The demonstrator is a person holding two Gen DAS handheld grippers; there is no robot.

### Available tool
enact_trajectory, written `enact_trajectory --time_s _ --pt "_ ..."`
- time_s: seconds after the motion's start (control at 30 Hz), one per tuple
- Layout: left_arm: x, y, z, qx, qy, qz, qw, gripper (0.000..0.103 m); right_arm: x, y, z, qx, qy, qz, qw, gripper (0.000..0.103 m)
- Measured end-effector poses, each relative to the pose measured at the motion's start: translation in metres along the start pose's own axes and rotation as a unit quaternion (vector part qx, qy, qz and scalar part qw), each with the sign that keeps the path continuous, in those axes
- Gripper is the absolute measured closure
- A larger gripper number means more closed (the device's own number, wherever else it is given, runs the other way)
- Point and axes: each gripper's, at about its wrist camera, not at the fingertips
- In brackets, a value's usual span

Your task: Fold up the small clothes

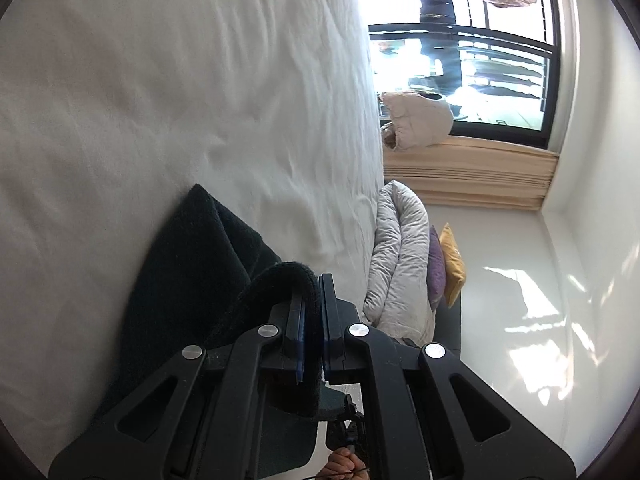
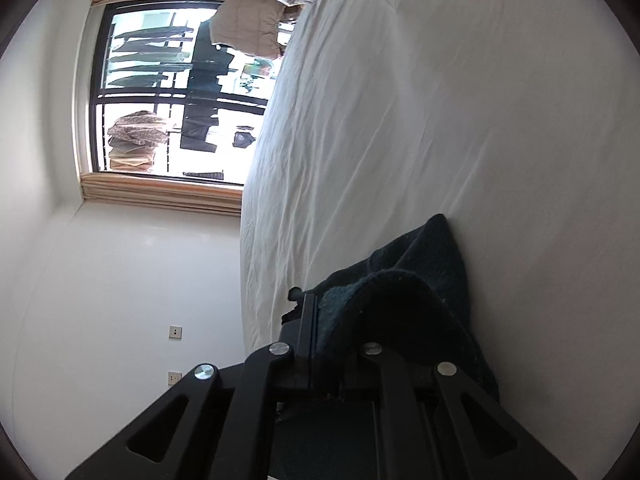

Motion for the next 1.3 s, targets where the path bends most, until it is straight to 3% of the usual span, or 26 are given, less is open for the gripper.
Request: enact_trajectory --time_s 0.07,0.17,0.23,0.27,0.3,0.4,0.5,0.6,0.67,0.77,0.97,1.07,1.13,1.2,1.3 --pt "-0.015 0.012 0.01 0.002 -0.017 0.014 0.9998 0.098 0.012 0.009 0.011 0.004 0.03 -0.023 0.999 0.041" --pt "-0.036 0.015 0.02 0.003 -0.044 -0.008 0.999 0.093 0.017 0.003 0.023 0.037 0.047 -0.01 0.998 0.024" --pt "-0.044 0.011 0.027 0.008 -0.051 -0.022 0.9984 0.083 0.01 -0.002 0.027 0.05 0.025 -0.019 0.998 0.019" --pt "-0.047 0.006 0.031 0.018 -0.056 -0.033 0.9977 0.074 0.008 -0.006 0.026 0.054 0.015 -0.027 0.998 0.019" --pt "-0.048 0.0 0.035 0.029 -0.056 -0.04 0.9972 0.057 0.007 -0.007 0.026 0.057 0.009 -0.035 0.998 0.019" --pt "-0.038 -0.015 0.041 0.046 -0.036 -0.042 0.9974 0.041 0.0 -0.013 0.019 0.063 -0.006 -0.044 0.997 0.018" --pt "-0.014 -0.023 0.036 0.025 0.023 -0.004 0.9994 0.04 -0.019 -0.02 0.006 0.067 -0.058 -0.056 0.994 0.018" --pt "0.01 -0.03 0.021 -0.001 0.102 0.027 0.9944 0.038 -0.035 -0.03 -0.013 0.063 -0.114 -0.074 0.989 0.018" --pt "0.028 -0.033 -0.001 -0.028 0.179 0.064 0.9813 0.038 -0.044 -0.031 -0.026 0.057 -0.156 -0.104 0.981 0.018" --pt "0.037 -0.041 -0.031 -0.062 0.256 0.097 0.9599 0.038 -0.049 -0.034 -0.042 0.049 -0.212 -0.131 0.967 0.018" --pt "0.041 -0.029 -0.057 -0.113 0.299 0.119 0.94 0.038 -0.044 -0.038 -0.043 0.042 -0.223 -0.144 0.963 0.021" --pt "0.039 -0.003 -0.053 -0.144 0.312 0.156 0.926 0.038 -0.041 -0.038 -0.038 0.036 -0.224 -0.141 0.964 0.024" --pt "0.034 0.001 -0.041 -0.135 0.311 0.18 0.9233 0.038 -0.038 -0.037 -0.039 0.034 -0.224 -0.143 0.964 0.024" --pt "0.029 0.002 -0.032 -0.129 0.31 0.182 0.9243 0.039 -0.034 -0.038 -0.041 0.03 -0.22 -0.139 0.965 0.024" --pt "0.028 0.013 -0.031 -0.148 0.321 0.19 0.9161 0.051 -0.029 -0.035 -0.04 0.022 -0.22 -0.138 0.966 0.027"
Point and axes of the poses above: each gripper's, at about its wrist camera, not at the fingertips, and y roughly the way its jaws point, x to its right, z to its top, and after that the axes turned 11 degrees about -z, right-handed
